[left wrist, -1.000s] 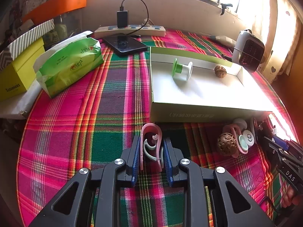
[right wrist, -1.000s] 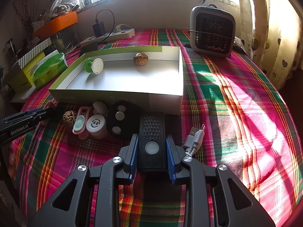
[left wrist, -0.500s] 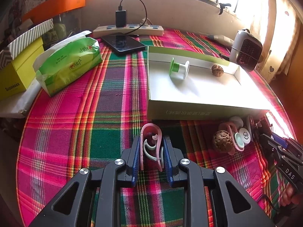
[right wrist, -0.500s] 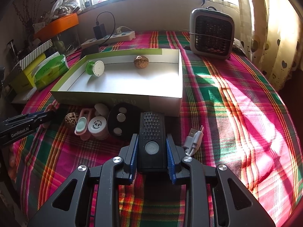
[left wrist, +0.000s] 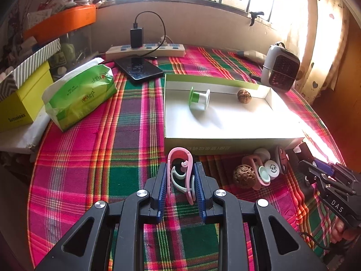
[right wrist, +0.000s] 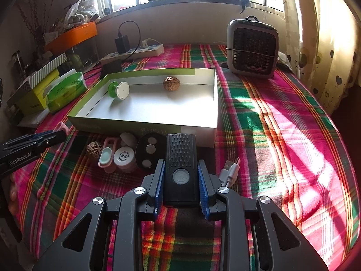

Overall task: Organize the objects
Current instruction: 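Lift and carry the pink clip and black remote into the white box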

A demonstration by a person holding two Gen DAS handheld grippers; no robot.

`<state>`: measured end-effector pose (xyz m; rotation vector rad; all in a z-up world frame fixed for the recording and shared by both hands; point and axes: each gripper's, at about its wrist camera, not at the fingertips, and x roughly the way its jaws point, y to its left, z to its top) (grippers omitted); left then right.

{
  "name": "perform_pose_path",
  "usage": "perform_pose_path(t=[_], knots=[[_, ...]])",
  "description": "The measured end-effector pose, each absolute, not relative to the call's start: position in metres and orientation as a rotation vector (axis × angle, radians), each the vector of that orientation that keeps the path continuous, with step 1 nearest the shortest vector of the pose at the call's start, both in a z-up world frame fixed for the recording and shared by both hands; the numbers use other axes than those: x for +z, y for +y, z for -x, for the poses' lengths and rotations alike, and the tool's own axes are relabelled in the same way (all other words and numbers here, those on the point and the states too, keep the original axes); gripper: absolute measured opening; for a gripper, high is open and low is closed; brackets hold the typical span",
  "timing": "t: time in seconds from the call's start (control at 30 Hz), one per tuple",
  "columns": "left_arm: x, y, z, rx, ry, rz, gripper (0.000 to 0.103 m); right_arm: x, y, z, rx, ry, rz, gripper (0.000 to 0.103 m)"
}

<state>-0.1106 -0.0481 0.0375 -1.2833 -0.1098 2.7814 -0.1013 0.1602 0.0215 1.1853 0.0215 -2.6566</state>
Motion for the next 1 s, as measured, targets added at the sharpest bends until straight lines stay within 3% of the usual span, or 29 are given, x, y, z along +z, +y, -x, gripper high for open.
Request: perform_pose_path(t=[1.0], knots=[[0.053,-0.030,0.178,2.731,-0.074,1.247,0.021,0.054,0.154,0.171,-2.656,0.012,-1.159,0.028]])
